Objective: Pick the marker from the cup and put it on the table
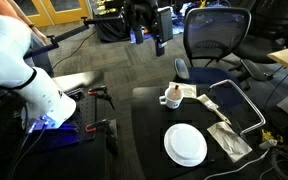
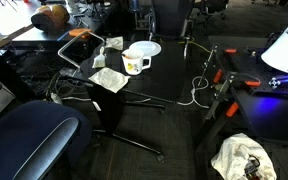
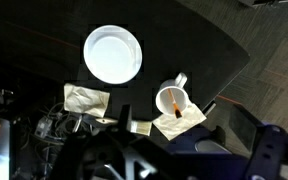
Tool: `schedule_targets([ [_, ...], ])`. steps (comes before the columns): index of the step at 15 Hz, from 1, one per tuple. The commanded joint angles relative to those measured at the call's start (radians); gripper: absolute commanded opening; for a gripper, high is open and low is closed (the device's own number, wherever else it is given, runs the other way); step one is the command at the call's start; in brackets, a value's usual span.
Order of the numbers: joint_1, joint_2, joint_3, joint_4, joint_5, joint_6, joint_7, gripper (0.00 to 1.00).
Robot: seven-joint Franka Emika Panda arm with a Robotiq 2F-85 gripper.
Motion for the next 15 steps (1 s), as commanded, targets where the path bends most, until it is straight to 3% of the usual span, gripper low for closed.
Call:
schedule_targets([
  [1, 0.057, 0.104, -0.032, 0.009, 0.057, 0.185, -0.171, 1.0],
  [4, 0.086, 0.179, -0.106, -0.053, 0.194, 0.411, -0.394, 1.0],
  [5, 0.156, 0.196, -0.186, -0.078, 0.245, 0.471, -0.47, 1.0],
  [7, 0.247, 0.231, -0.289, -0.104, 0.376, 0.532, -0.642, 1.0],
  [10, 0.335, 0.278, -0.39, -0.112, 0.585, 0.523, -0.905, 1.0],
  [11, 0.265, 0.301, -0.315, -0.104, 0.662, 0.492, -0.979, 1.0],
  [12, 0.251, 0.313, -0.3, -0.098, 0.699, 0.474, -1.015, 1.0],
  [13, 0.19, 0.299, -0.245, -0.11, 0.666, 0.489, -0.963, 1.0],
  [15, 0.175, 0.317, -0.221, -0.11, 0.706, 0.486, -1.005, 1.0],
])
